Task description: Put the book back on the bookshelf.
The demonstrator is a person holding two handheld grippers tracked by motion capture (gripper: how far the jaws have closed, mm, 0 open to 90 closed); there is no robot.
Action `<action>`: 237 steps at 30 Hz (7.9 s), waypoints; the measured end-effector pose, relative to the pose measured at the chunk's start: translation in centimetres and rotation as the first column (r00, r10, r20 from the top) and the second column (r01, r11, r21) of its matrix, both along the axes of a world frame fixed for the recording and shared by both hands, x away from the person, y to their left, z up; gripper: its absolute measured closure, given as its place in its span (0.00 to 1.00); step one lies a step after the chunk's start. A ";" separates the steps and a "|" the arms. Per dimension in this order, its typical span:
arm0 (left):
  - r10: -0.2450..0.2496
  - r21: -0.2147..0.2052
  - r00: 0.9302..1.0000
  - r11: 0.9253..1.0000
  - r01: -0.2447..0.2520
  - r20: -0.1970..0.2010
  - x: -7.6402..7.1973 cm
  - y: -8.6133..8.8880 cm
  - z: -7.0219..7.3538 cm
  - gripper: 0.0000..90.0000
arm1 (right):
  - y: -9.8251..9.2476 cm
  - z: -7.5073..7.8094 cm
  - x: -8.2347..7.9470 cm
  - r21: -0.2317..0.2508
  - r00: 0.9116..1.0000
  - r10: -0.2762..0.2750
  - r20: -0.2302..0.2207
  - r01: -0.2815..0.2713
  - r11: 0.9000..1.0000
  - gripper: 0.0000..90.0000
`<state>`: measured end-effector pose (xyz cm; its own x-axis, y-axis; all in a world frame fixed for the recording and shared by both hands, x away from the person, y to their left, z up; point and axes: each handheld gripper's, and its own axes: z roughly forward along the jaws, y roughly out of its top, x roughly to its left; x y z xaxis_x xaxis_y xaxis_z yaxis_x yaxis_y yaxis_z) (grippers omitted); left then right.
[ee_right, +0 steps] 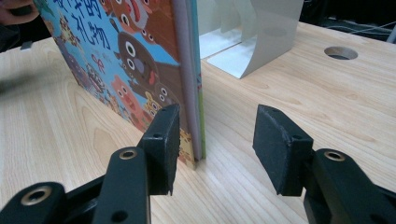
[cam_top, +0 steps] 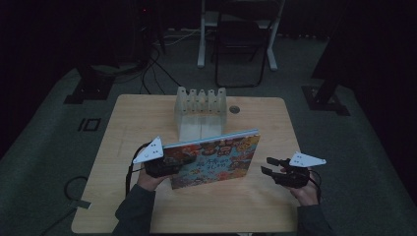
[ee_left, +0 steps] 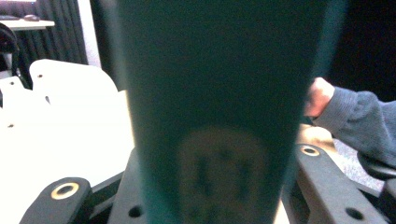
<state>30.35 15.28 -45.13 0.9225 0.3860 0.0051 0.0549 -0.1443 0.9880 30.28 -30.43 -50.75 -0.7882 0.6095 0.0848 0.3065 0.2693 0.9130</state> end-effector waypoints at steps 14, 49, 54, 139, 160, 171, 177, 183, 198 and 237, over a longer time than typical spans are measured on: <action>-0.019 -0.006 1.000 1.000 0.019 -0.005 0.1 0.0 -0.6 0.77 | -1.0 -1.3 -0.3 -0.017 0.999 -0.026 -0.031 0.025 1.000 0.56; -0.017 0.003 1.000 1.000 0.017 0.016 -0.4 -0.7 -1.2 0.85 | -2.0 -3.2 -0.4 -0.034 0.995 -0.064 -0.077 0.061 0.998 0.56; -0.024 0.002 1.000 1.000 0.024 0.011 -0.6 -0.8 -1.1 0.87 | -2.0 -3.3 -0.4 -0.034 0.995 -0.065 -0.075 0.063 0.997 0.56; 0.163 0.033 0.985 0.986 -0.165 0.057 -4.8 -1.7 -1.0 0.90 | -1.2 -6.0 0.5 -0.252 0.974 -0.201 -0.103 0.170 0.953 0.33; 0.207 0.018 0.977 0.978 -0.208 0.059 -5.3 -1.0 -1.1 0.90 | -0.9 -6.4 0.6 -0.280 0.971 -0.218 -0.099 0.183 0.942 0.31; 0.223 0.017 0.973 0.975 -0.224 0.058 -5.5 -0.8 -1.1 0.90 | -0.9 -6.4 0.7 -0.284 0.970 -0.221 -0.103 0.184 0.941 0.31; 0.225 0.007 0.973 0.974 -0.225 0.050 -5.4 -0.5 -1.0 0.90 | -0.8 -6.4 0.7 -0.287 0.969 -0.222 -0.105 0.184 0.940 0.31; 0.233 -0.011 0.971 0.972 -0.233 0.049 -5.3 0.0 -0.8 0.90 | -0.9 -6.4 0.7 -0.285 0.970 -0.220 -0.108 0.181 0.941 0.31; 0.216 -0.005 0.975 0.976 -0.216 0.054 -5.1 0.9 -0.8 0.90 | -0.9 -6.4 0.8 -0.283 0.970 -0.215 -0.112 0.176 0.943 0.30; 0.234 -0.044 0.971 0.972 -0.232 0.055 -4.4 -0.4 -1.8 0.90 | -0.8 -6.4 0.8 -0.281 0.971 -0.207 -0.117 0.167 0.945 0.29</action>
